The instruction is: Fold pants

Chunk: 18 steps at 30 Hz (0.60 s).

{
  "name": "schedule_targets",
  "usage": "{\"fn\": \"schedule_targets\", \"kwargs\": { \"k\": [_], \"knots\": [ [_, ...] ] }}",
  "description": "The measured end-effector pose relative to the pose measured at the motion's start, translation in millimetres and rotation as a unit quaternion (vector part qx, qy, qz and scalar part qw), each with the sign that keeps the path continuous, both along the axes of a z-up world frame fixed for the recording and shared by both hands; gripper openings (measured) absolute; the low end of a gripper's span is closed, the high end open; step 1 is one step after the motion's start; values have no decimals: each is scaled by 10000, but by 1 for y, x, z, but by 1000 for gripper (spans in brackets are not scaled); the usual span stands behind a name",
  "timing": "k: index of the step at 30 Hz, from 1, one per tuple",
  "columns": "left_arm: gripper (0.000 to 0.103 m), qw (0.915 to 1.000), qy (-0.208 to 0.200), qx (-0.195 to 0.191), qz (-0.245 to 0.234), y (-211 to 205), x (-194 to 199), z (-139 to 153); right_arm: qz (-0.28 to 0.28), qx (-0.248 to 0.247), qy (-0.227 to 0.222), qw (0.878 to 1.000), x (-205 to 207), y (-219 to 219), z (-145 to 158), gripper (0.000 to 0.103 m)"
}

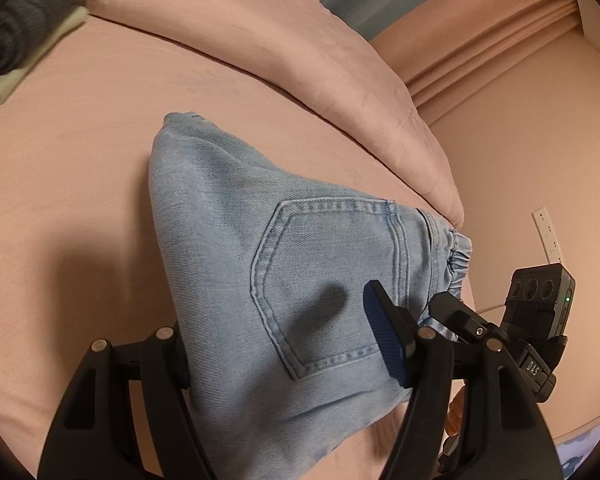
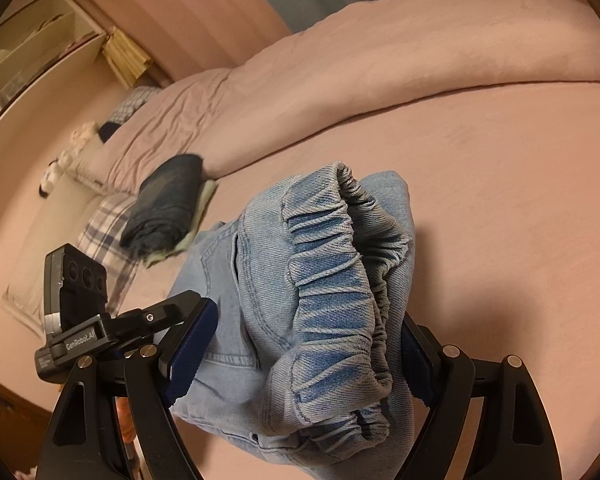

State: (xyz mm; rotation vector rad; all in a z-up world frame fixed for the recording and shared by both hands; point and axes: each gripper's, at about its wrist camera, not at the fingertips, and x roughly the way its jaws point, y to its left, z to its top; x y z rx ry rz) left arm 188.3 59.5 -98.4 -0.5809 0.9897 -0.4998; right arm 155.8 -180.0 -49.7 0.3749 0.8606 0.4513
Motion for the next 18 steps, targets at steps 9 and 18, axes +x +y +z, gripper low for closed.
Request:
{"fn": "schedule_targets", "kwargs": {
  "k": [9, 18],
  "knots": [
    [68, 9998, 89, 83, -173, -22, 27, -11, -229, -59, 13, 9997, 22, -23, -6, 85],
    [68, 9992, 269, 201, -236, -24, 34, -27, -264, -15, 173, 9995, 37, -31, -23, 85]
  ]
}}
